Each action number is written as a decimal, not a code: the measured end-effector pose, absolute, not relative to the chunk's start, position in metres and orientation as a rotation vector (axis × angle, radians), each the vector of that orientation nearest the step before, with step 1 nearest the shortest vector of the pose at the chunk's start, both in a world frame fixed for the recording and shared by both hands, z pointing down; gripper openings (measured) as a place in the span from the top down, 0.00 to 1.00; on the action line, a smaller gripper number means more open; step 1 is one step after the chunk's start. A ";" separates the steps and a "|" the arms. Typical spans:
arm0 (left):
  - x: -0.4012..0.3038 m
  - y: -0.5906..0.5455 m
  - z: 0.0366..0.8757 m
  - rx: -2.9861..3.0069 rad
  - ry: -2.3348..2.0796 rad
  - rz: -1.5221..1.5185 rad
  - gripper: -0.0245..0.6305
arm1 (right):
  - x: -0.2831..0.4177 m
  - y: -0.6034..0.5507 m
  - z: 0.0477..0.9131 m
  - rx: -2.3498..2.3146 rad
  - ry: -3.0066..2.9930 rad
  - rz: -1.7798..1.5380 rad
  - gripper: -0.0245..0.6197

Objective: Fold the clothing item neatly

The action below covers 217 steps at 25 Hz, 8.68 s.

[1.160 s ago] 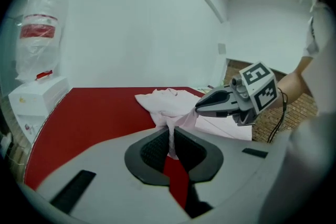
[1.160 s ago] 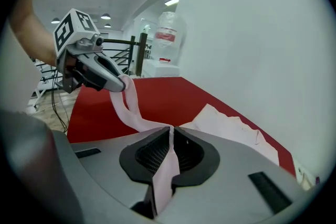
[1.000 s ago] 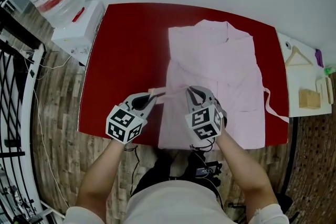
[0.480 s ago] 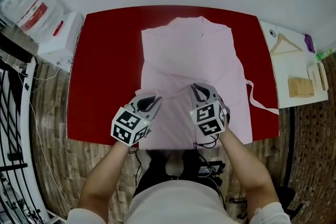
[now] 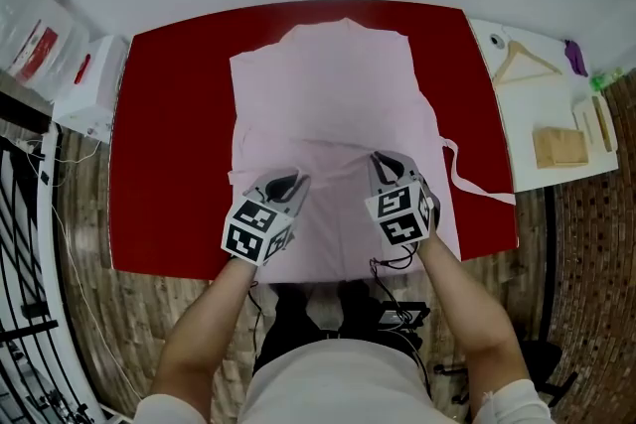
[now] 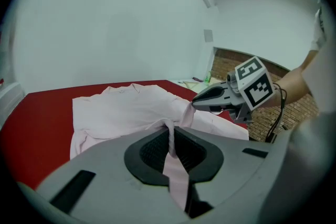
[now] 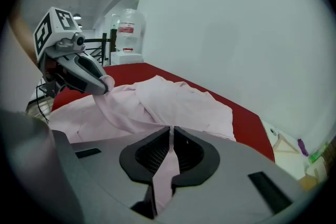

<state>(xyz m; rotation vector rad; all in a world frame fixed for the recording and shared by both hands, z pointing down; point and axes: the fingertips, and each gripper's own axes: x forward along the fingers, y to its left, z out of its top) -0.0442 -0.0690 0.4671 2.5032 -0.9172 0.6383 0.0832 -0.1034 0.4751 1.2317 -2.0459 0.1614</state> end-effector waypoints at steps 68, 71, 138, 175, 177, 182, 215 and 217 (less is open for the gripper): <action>0.277 -0.003 0.492 2.585 -0.324 0.911 0.67 | 0.429 0.010 0.533 1.748 -1.672 0.592 0.77; 0.287 -0.009 0.505 2.579 -0.323 0.961 0.64 | 0.442 0.013 0.542 1.734 -1.661 0.623 0.70; 0.121 -0.028 0.486 2.321 -0.539 0.599 0.77 | 0.205 -0.112 0.404 1.563 -2.098 0.068 0.91; -0.071 -0.013 0.505 2.107 -0.858 0.459 0.77 | -0.026 -0.108 0.553 0.790 -2.207 0.085 0.78; -0.076 -0.011 0.505 2.104 -0.859 0.461 0.77 | -0.027 -0.109 0.551 0.794 -2.202 0.084 0.76; -0.089 -0.006 0.504 2.106 -0.862 0.461 0.77 | -0.021 -0.112 0.547 0.841 -2.187 0.099 0.72; -0.143 0.059 0.483 2.273 -0.801 0.351 0.95 | 0.083 -0.028 0.491 1.451 -2.021 0.350 0.91; -0.143 0.067 0.485 2.255 -0.858 0.331 0.95 | 0.091 -0.015 0.490 1.433 -2.049 0.349 0.92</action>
